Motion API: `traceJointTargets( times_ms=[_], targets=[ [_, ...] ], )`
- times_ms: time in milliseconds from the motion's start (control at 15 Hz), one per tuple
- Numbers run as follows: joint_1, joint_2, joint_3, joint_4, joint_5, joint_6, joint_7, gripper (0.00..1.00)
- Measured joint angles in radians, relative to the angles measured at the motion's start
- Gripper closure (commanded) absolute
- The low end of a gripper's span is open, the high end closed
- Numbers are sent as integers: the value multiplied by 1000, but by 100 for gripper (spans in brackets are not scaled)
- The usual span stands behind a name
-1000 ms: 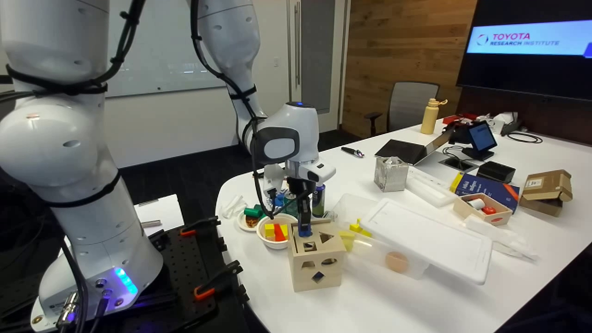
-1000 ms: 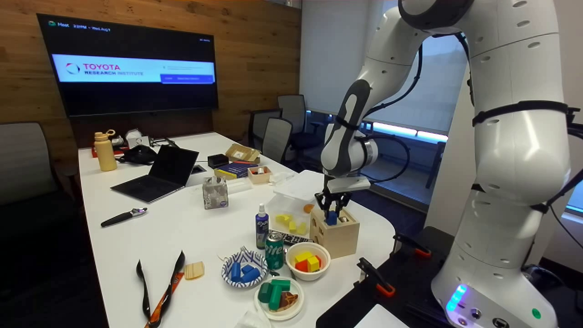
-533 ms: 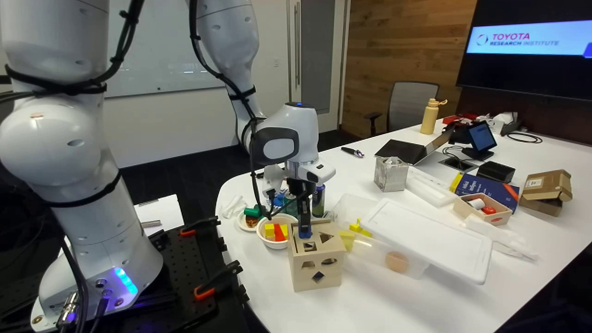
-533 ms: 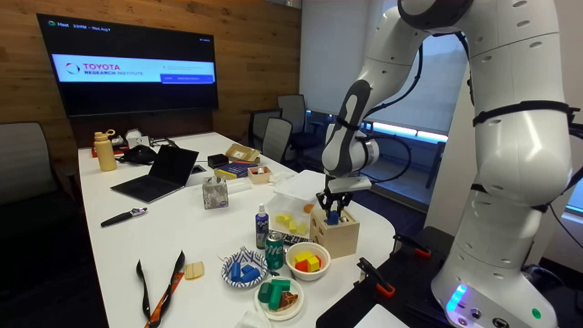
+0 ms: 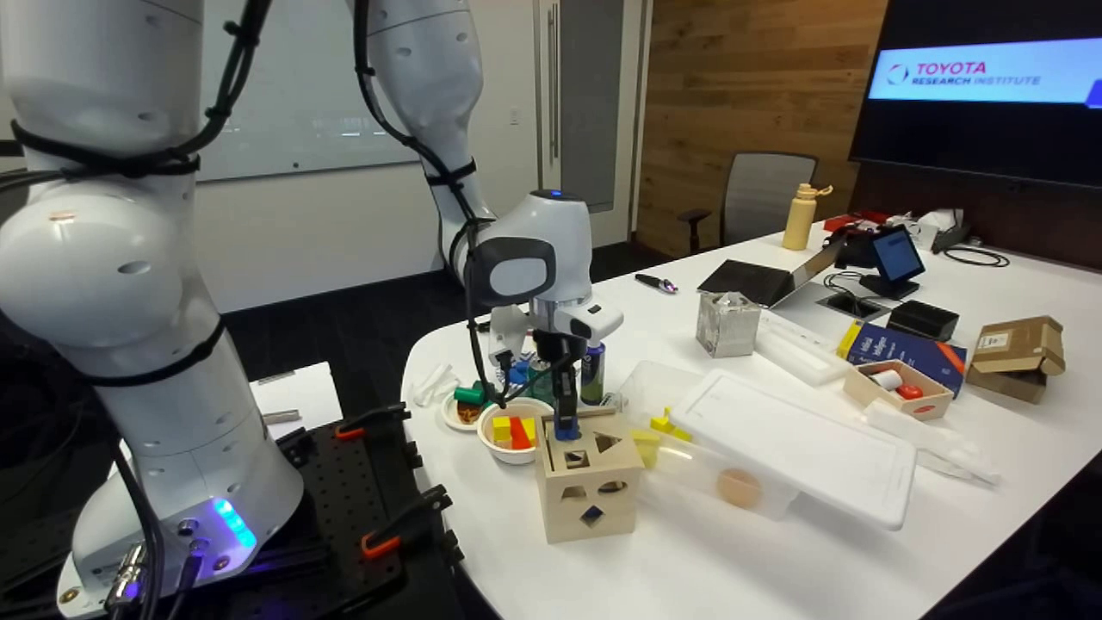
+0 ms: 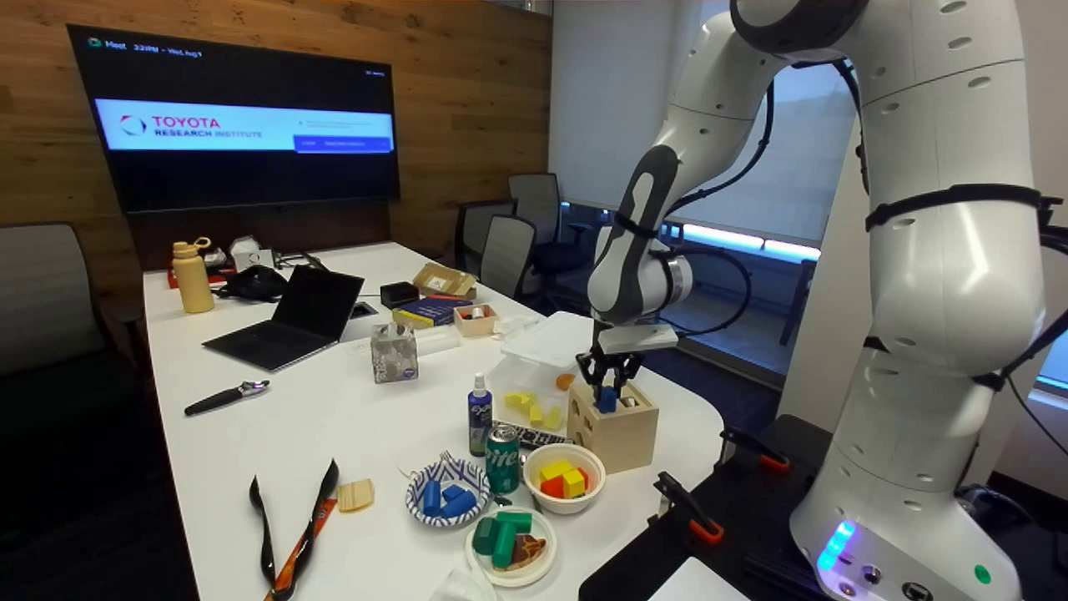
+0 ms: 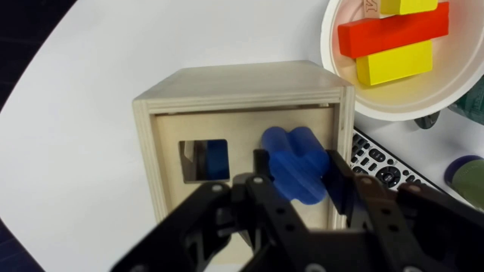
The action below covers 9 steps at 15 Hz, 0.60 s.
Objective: Put one blue block and one yellow block in the wooden toy box.
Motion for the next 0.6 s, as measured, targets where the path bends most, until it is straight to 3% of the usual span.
traceJointTargets(
  times_ms=[600],
  targets=[
    [-6, 1, 6, 2, 1, 0, 1, 85]
  ],
)
